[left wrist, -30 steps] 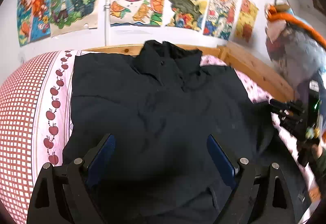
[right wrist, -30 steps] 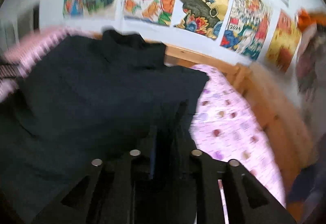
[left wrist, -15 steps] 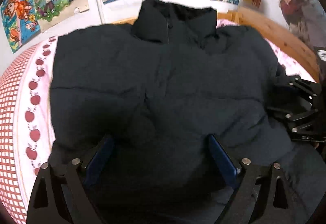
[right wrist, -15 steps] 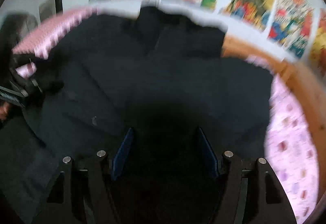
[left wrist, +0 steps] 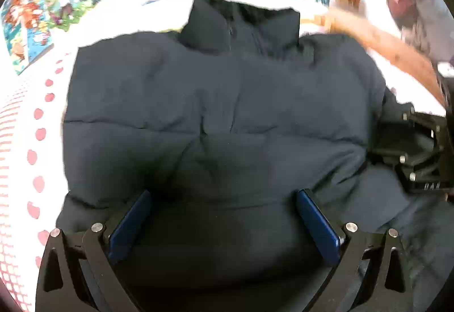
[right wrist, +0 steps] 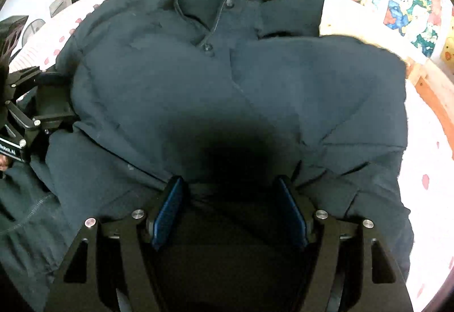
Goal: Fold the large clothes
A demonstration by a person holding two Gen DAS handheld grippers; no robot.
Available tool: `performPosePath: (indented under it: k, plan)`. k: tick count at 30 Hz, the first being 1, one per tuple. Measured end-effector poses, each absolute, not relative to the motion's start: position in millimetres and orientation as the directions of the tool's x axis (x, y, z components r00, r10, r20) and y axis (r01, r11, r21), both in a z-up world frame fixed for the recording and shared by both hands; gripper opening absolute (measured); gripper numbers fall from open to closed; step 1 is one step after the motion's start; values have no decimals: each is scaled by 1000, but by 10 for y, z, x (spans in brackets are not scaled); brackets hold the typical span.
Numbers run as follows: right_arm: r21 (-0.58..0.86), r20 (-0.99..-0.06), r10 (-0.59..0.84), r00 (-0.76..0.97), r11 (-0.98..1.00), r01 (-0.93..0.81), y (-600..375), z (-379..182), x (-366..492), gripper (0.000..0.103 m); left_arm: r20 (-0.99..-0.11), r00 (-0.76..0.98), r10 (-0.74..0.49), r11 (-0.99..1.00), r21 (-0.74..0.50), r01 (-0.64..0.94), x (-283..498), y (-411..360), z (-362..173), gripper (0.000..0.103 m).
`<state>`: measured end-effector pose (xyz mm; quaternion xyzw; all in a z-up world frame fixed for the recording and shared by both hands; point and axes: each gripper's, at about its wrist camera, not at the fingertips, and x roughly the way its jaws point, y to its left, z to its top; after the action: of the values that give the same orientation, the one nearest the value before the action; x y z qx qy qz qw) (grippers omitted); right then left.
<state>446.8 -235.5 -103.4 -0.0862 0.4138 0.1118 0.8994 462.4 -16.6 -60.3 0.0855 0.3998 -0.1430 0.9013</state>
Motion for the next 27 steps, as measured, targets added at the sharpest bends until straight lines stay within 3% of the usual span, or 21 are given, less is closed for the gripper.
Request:
performPosePath:
  k: [2, 5, 10, 18, 21, 27]
  plan:
    - [-52, -758, 129, 639, 965, -256, -2380, -920, 4430, 63, -695, 687, -213, 956, -2, 294, 4476, -64, -347, 103]
    - [-77, -735, 101, 670, 970, -231, -2406, -644, 4148, 72, -616, 761, -201, 969, -9, 248, 4218, 12, 63, 103]
    - [-158, -684, 21, 729, 971, -177, -2429, 31, 3692, 79, -622, 763, -176, 982, -61, 178, 3897, 71, 743, 103]
    - [-43, -623, 72, 779, 991, -125, -2596, 1207, 3319, 84, -662, 746, -69, 998, -47, 50, 3335, 106, 1700, 103]
    - [-36, -596, 99, 797, 988, -150, -2609, 1439, 3292, 91, -652, 756, -60, 998, -14, 68, 3390, -7, 1803, 103]
    - [-77, -601, 75, 796, 986, -151, -2674, 1525, 3772, 91, -661, 749, -44, 983, 104, 150, 3922, -317, 1552, 103]
